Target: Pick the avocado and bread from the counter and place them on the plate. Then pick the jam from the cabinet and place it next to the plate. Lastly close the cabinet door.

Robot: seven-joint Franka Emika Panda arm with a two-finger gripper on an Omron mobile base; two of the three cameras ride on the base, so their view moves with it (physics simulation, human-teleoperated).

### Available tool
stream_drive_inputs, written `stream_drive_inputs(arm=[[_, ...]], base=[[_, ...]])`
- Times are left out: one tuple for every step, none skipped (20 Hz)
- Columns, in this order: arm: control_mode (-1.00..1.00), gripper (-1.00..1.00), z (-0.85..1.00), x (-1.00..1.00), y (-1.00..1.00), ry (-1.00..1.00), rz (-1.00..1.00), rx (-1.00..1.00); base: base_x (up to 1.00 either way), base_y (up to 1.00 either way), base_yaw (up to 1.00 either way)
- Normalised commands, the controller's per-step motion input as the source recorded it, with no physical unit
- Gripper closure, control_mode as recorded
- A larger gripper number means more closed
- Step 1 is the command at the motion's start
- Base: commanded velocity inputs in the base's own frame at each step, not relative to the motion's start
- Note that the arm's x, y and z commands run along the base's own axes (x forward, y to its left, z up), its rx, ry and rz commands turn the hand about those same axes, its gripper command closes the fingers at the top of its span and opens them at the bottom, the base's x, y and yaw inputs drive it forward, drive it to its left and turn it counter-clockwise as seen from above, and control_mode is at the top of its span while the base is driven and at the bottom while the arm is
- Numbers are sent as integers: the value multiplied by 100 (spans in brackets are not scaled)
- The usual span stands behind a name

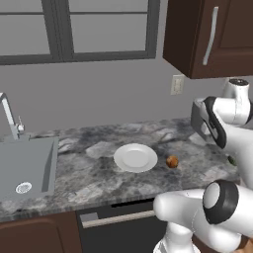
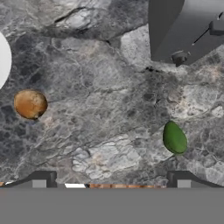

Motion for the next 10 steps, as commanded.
stream_drive_inputs(arm=[[-100,-100,-25,-13,-56,8,-3,0],[-100,-100,-29,-16,-58,16,-5,0],[-100,-100,-25,-14,-56,17,-5,0],[-100,-100,-25,-16,-61,16,-5,0],[-100,-100,-20,-10,-58,17,-5,0],[-100,-100,-16,-10,-57,17,-5,0],[-100,-100,-15,-7,-55,16,-5,0],[-100,-100,-13,-9,-54,15,-5,0],[-100,-100,-14,-8,-51,13,-5,0],[-100,-100,-18,-6,-46,9,-4,0]], base=[[0,0,0],[0,0,0],[0,0,0],[0,0,0],[0,0,0],[0,0,0],[0,0,0],[0,0,0],[0,0,0],[0,0,0]])
